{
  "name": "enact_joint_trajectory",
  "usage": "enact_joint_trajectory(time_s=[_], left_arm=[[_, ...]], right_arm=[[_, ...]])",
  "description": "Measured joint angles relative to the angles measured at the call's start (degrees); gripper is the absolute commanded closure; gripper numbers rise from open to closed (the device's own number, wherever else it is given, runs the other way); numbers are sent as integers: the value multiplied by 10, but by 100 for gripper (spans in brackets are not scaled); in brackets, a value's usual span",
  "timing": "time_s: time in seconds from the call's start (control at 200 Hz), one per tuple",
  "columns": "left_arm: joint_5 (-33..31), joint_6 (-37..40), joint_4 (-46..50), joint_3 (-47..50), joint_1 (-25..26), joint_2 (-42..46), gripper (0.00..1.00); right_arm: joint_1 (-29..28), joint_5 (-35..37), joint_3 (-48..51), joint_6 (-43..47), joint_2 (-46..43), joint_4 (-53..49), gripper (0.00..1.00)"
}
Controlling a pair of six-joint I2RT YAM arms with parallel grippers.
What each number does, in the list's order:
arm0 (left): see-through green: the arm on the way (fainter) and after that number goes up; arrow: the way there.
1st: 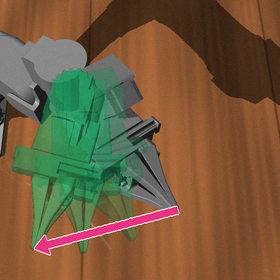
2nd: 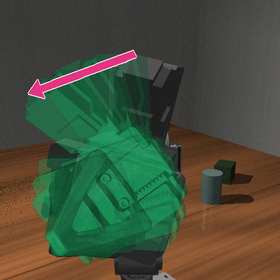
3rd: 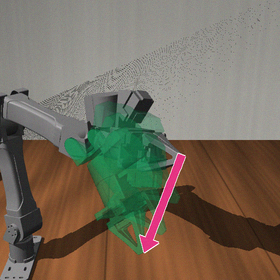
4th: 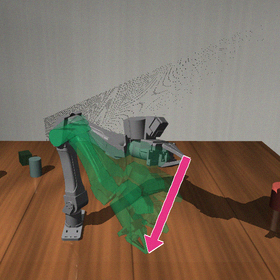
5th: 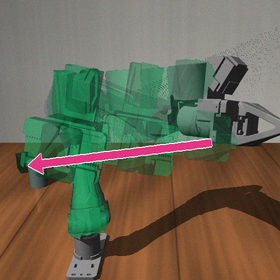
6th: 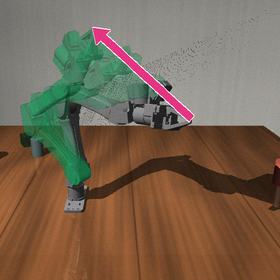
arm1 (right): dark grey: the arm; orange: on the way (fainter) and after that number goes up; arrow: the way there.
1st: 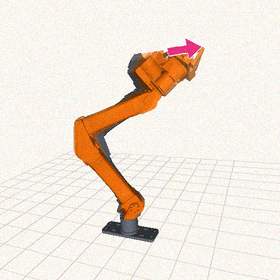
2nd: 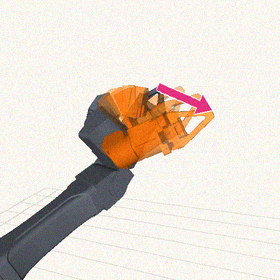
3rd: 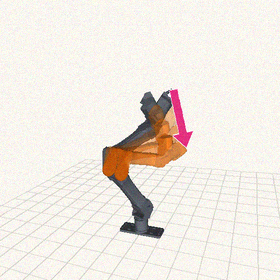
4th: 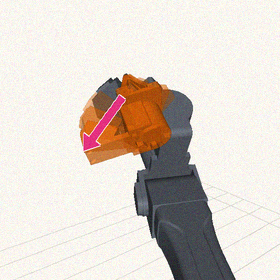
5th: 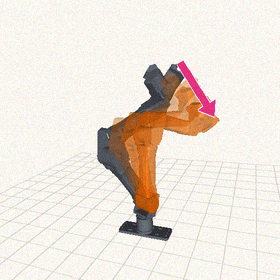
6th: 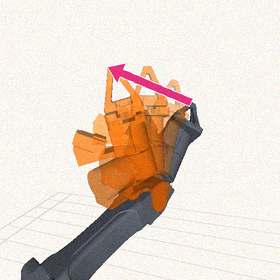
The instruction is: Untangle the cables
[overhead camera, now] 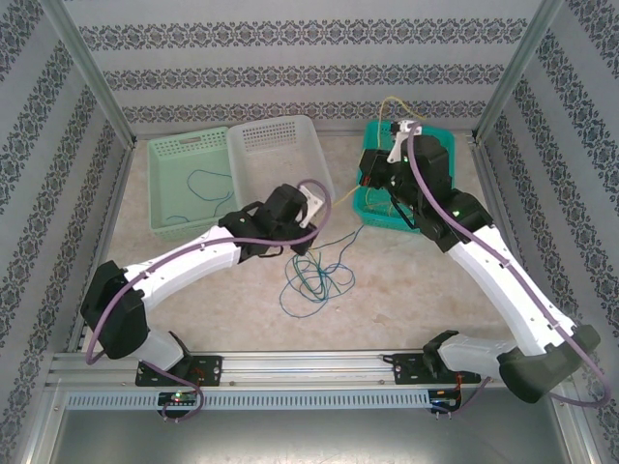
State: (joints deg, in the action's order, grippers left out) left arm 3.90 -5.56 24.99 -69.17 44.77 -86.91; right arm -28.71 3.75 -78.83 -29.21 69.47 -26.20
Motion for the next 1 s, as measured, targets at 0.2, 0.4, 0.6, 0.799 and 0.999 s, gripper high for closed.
enact_joint_trajectory(time_s=[0.2, 0.4, 0.6, 0.799, 0.999], left_arm=[[-41, 91, 64, -9, 42, -11, 100], [-77, 143, 85, -13, 54, -15, 100], [-87, 172, 92, -13, 55, -15, 86], [-97, 156, 82, 26, 55, 21, 8], [-93, 96, 33, 119, 33, 151, 0]], right_arm=[[5, -54, -46, 38, 44, -76, 100], [5, -71, -47, 54, 45, -104, 100], [9, -83, -47, 58, 47, -116, 100], [11, -85, -47, 87, 46, -94, 100], [-37, 7, -44, 199, 38, -102, 100]])
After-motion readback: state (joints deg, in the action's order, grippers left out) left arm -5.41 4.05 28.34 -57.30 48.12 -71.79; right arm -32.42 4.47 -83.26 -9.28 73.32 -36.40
